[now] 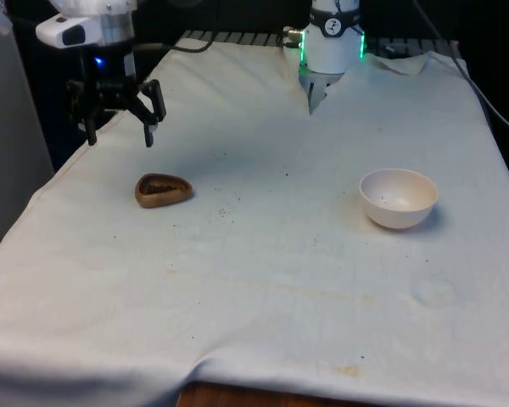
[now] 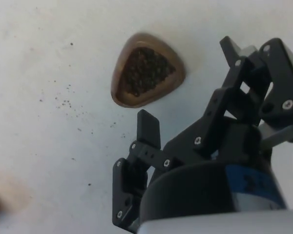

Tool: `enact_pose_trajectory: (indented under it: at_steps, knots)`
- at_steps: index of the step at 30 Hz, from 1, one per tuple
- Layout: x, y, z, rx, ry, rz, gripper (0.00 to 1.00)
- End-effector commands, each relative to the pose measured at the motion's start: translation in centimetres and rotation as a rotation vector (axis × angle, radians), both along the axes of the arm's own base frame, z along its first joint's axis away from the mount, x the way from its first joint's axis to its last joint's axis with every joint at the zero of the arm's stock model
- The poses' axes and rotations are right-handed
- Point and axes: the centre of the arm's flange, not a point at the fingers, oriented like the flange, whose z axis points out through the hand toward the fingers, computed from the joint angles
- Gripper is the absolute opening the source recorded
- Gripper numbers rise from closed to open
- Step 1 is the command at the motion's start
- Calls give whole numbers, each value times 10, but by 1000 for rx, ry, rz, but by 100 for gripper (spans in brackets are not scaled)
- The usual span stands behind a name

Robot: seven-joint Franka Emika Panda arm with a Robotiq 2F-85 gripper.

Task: Pour the coffee beans from the cup into the bowl.

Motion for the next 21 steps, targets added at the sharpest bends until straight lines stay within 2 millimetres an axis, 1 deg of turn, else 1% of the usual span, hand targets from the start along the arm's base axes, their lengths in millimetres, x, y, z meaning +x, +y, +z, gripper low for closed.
enact_pose_trajectory:
  at_steps: [1,4,5,6,9,13,14,15,16,17,21]
  knots:
    - [4,-1,-9,14,1,2,100]
    - [7,-4,-18,16,4,-2,100]
    - [5,-2,-14,8,2,-2,100]
    - [8,-5,-21,15,4,-4,100]
    - [12,-9,-34,12,14,-12,100]
    - [15,-14,-43,12,31,-18,100]
    - [15,-16,-43,14,34,-17,100]
    - [16,-13,-43,5,29,-16,100]
    - [16,-19,-42,15,36,-17,100]
    - [17,-20,-41,17,38,-18,100]
    - [17,-22,-41,18,45,-18,100]
